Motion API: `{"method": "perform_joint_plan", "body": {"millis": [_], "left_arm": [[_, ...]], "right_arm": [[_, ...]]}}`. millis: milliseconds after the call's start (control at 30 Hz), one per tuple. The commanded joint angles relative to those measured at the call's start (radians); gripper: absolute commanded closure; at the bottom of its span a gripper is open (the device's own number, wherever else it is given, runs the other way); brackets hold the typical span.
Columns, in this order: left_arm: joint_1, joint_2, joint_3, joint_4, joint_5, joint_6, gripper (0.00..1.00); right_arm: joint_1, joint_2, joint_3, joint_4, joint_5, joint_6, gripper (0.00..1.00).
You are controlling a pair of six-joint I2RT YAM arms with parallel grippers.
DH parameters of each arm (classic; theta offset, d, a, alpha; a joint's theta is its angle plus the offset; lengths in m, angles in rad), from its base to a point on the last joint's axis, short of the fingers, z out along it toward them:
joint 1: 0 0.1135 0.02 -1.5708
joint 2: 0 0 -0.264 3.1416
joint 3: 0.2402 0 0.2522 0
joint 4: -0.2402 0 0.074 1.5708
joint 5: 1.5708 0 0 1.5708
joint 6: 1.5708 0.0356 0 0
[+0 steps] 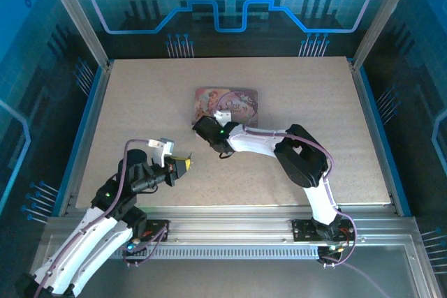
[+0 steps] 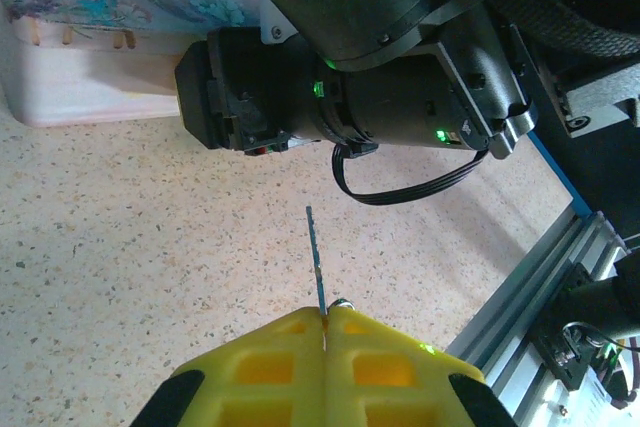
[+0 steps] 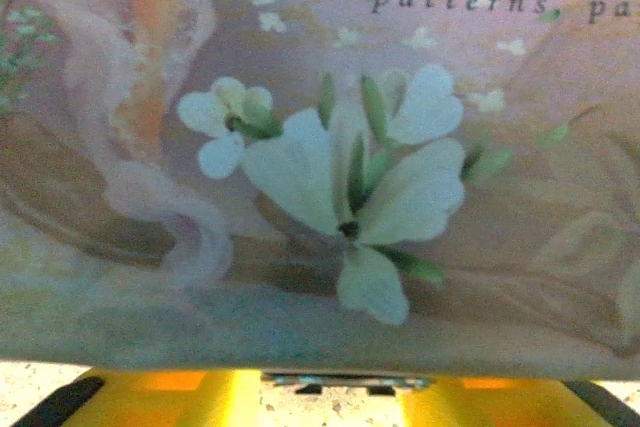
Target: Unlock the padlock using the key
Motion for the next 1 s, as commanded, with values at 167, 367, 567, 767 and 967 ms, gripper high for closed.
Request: {"method": "perform_joint_plan", "body": {"millis": [167,367,567,767,967], "left_arm": [[0.003,-0.014,-0.012,0.018,0.027,0.009,1.0],[0.003,-0.013,-0.014,0.018,0.028,0.011,1.0],[0.001,-0.013,-0.026,0.052,0.029,0.018,1.0],[0.001,0.063,-0.044,0.164,0.09,0.04,1.0],[-0.051,0.198,-0.072,0.324,0.073,0.148,1.0]], "right_arm": [[-0.011,0.044,0.039,-0.015,0.033,0.017,0.72],[-0.014,0.047,0.021,0.006,0.015,0.019,0.75],[-0.027,-0.021,-0.013,0.042,-0.048,-0.033,0.93],[-0.078,-0.131,-0.039,0.029,-0.255,-0.1,1.0],[-0.142,-0.202,-0.051,0.01,-0.467,-0.126,1.0]]}}
